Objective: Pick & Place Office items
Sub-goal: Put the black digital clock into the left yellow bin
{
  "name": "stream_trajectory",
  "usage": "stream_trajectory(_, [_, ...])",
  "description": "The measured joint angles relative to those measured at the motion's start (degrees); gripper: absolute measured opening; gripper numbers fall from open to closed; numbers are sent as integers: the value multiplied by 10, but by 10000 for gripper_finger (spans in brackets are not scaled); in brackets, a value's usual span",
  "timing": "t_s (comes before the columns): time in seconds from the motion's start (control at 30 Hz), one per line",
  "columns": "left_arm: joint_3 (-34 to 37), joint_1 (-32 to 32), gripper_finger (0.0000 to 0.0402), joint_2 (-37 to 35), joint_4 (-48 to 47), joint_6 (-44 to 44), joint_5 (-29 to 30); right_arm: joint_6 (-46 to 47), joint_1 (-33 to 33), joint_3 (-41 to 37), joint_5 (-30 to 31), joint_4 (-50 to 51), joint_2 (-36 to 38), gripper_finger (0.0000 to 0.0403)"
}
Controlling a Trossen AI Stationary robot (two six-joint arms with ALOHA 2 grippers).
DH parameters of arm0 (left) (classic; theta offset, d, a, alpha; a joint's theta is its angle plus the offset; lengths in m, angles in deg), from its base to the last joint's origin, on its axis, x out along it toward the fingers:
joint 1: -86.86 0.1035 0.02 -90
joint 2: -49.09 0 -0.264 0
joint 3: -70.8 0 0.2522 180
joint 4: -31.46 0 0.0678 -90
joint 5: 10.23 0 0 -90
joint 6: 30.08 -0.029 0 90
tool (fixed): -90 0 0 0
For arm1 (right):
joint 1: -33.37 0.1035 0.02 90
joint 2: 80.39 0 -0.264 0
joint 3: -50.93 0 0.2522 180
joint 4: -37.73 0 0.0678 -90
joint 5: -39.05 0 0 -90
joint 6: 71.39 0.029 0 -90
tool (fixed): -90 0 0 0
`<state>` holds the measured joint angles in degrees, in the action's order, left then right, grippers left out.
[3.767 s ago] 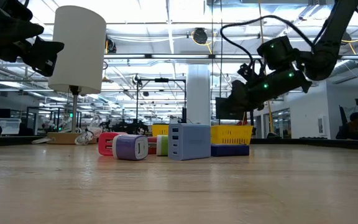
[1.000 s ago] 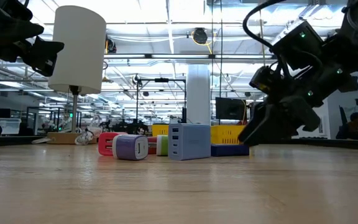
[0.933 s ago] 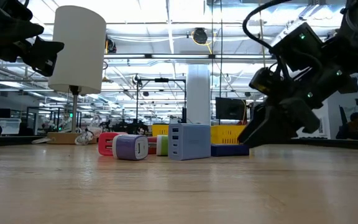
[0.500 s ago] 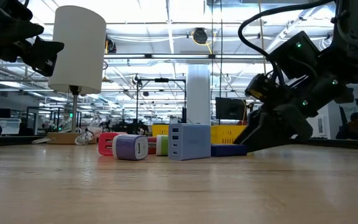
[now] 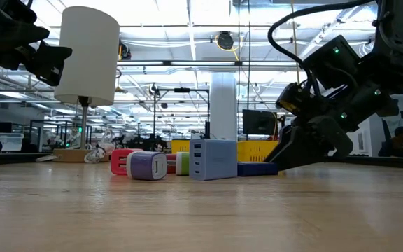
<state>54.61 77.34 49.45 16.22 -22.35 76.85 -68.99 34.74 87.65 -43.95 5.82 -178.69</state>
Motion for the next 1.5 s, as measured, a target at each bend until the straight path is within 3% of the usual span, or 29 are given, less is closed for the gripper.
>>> stream_trajectory(0.3, [0, 0, 209, 0, 0, 0, 0, 19, 0, 0, 2, 0, 0, 154])
stream_trajectory(0.53, [0, 0, 209, 0, 0, 0, 0, 19, 0, 0, 2, 0, 0, 168])
stream_trajectory(0.77, [0, 0, 209, 0, 0, 0, 0, 19, 0, 0, 2, 0, 0, 153])
stream_trajectory(1.5, [0, 0, 209, 0, 0, 0, 0, 19, 0, 0, 3, 4, 0, 164])
